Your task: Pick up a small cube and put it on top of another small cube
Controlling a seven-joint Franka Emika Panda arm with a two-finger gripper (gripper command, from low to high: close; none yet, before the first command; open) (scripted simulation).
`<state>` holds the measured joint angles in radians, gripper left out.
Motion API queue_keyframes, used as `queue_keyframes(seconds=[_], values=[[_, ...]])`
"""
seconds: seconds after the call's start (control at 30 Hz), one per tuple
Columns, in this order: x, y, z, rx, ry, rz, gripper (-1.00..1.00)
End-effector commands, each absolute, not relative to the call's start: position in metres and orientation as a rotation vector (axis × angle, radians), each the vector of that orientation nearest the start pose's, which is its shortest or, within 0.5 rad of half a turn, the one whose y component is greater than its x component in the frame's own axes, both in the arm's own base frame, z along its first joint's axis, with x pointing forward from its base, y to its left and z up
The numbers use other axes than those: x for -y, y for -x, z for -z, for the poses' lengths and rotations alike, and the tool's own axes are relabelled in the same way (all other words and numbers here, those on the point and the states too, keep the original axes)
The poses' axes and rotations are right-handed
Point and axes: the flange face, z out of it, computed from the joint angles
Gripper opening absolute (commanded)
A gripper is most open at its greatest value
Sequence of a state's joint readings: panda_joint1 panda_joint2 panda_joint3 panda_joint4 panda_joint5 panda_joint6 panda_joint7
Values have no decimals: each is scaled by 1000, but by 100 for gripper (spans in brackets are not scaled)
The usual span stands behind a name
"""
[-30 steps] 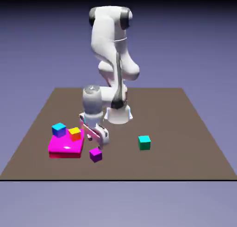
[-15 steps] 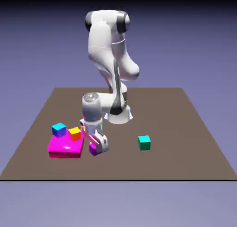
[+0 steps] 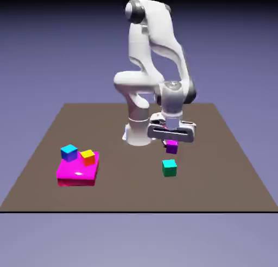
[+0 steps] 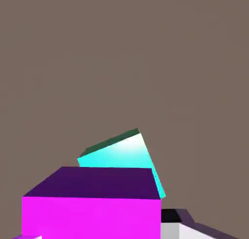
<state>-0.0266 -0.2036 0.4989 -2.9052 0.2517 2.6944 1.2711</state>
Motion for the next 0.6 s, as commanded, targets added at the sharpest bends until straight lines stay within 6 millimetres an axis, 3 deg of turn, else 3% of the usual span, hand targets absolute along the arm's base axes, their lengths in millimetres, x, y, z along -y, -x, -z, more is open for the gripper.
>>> queue_keyframes(seconds=[0.0,0.2,0.23,0.27,0.57], values=[[-135,-312,-224,-1563,2737,-29,-100],[-136,-308,-176,-1557,2736,-38,-100],[-136,-308,-176,-1557,2736,-38,100],[-136,-308,-176,-1557,2736,-38,100],[-136,-309,-246,-1557,2736,-38,100]])
